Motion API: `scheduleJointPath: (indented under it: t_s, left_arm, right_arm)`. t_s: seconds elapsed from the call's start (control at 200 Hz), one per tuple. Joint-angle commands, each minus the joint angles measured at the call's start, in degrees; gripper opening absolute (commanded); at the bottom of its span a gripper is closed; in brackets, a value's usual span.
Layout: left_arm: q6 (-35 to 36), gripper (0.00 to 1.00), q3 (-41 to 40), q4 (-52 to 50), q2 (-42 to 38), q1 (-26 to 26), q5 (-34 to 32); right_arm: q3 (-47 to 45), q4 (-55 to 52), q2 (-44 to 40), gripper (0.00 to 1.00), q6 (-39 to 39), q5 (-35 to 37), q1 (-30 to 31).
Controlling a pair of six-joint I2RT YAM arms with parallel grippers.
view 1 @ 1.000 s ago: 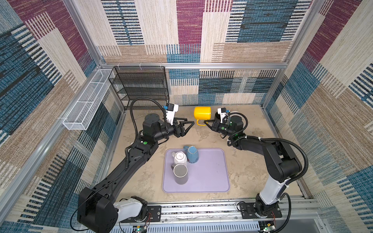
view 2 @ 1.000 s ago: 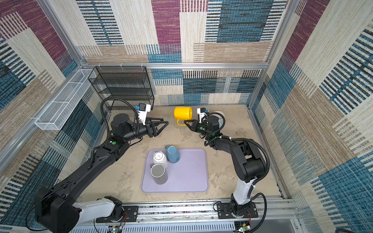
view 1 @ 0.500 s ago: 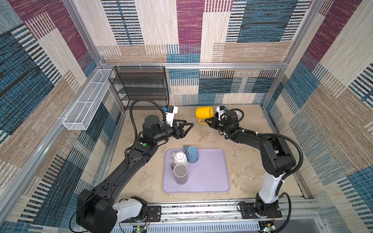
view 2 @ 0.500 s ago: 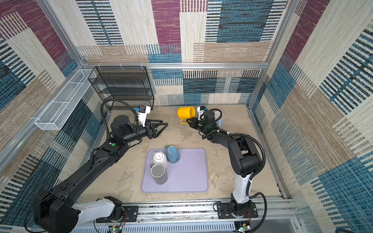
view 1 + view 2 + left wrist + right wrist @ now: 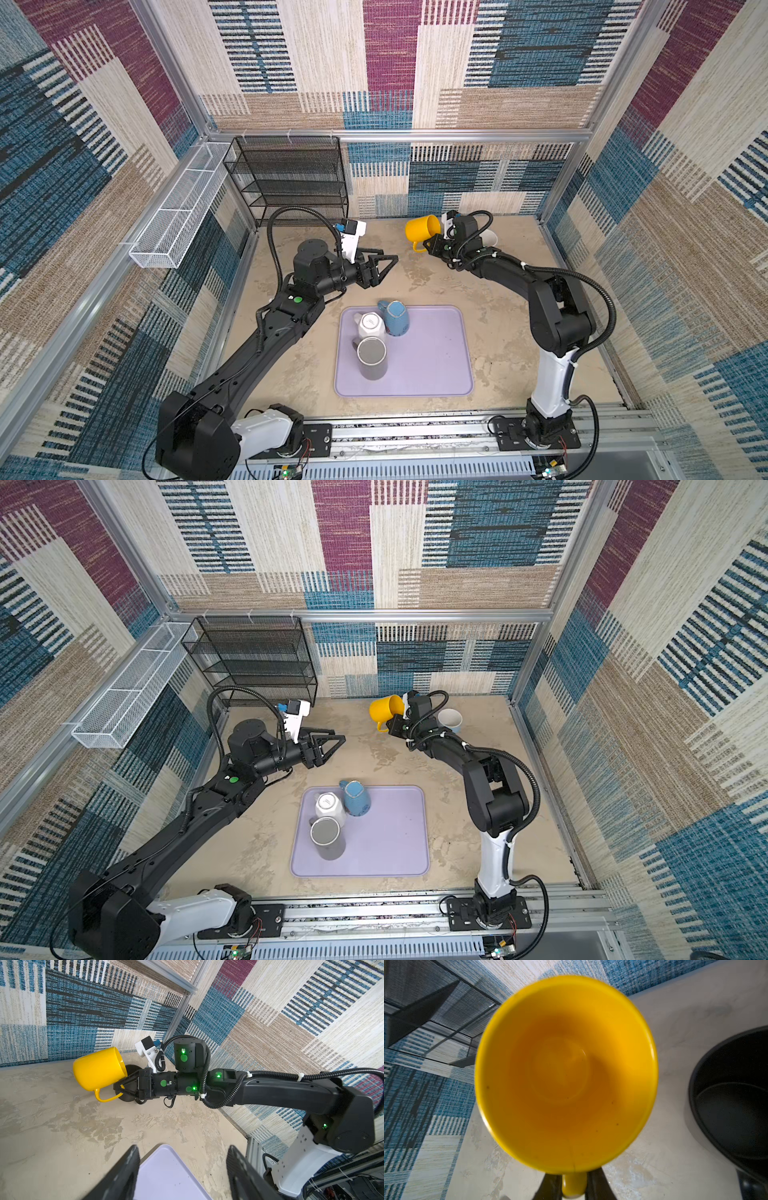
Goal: Turn the mug right side up
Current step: Place the mug at the top-center of the table.
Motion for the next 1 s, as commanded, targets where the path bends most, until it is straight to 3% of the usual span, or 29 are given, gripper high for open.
scheduleJointPath:
  t_s: [0.0,0.611,0.992]
  left_arm:
    - [0.63,0.67,-0.06,1.15,-0.41,-0.01,-0.2]
    - [0.7,0.67,0.0,0.59,-1.0,0.01,-0.82]
    - [0.38,0.67,-0.09,0.92,-0.7,0.01,-0.68]
  right_arm:
    - [3.39,-3.61,0.69,0.0,-3.25,4.29,0.5]
    - [25.75,-28.11,10.77,0.0,-11.16,21.45,4.17]
    - [35.48,-38.86,16.56,0.0,-12.27,27.79,5.76]
